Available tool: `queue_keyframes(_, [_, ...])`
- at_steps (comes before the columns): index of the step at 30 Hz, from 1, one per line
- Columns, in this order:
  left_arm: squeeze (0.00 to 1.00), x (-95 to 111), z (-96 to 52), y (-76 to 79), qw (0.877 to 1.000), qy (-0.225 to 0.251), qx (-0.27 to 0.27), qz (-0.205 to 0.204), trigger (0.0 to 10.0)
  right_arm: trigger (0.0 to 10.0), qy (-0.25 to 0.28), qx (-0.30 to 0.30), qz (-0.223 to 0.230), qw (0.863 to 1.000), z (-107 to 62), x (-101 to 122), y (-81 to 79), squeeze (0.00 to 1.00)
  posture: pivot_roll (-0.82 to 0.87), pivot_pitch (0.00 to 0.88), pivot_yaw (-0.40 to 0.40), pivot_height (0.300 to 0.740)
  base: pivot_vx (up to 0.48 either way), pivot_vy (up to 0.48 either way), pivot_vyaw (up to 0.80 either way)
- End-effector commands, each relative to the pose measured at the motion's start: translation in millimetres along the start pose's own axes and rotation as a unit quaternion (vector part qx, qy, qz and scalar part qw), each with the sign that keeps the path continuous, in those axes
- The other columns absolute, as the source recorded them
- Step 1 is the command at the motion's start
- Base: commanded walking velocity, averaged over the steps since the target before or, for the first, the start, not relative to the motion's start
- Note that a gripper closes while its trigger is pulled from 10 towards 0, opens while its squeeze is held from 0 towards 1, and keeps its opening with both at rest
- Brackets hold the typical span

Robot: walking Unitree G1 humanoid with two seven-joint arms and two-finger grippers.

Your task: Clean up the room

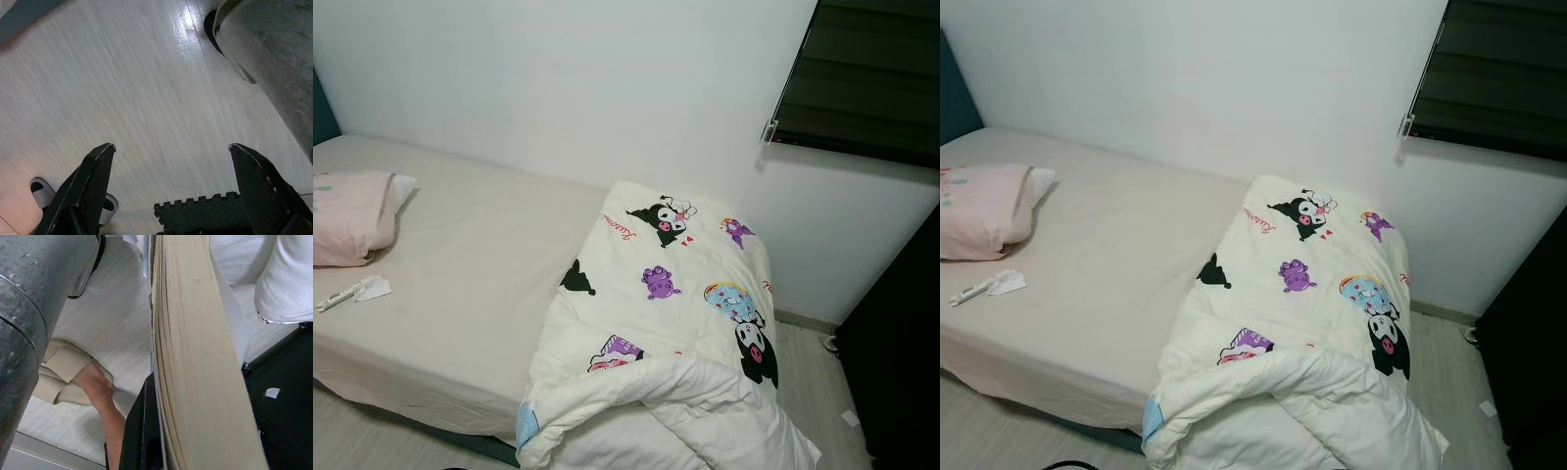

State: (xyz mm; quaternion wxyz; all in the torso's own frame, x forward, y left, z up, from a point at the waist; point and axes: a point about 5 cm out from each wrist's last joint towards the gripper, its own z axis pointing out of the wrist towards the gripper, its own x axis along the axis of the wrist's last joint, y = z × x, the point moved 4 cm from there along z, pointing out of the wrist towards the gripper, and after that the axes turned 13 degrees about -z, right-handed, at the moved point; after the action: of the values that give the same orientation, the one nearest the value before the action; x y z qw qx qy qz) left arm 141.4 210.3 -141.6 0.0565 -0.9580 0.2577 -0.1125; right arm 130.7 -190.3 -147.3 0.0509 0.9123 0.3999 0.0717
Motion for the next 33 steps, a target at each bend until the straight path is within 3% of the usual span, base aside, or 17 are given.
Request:
queue_keyframes(1, [0.0, 10.1, 1.8, 27.0, 0.999, 0.016, -0.044, 0.005, 10.0, 10.0, 0.02, 0.047, 0.0, 0.999, 2.1, 10.9, -28.4, 0.0, 0.06, 0.0, -0.089, 0.74, 0.0, 0.0, 0.0])
queue_keyframes(33, [0.0, 11.2, 1.7, 27.3, 0.999, 0.017, -0.047, -0.002, 10.0, 10.0, 0.018, 0.048, 0.004, 0.999, 2.3, 7.7, -29.6, 0.0, 0.05, 0.0, -0.085, 0.74, 0.0, 0.0, 0.0])
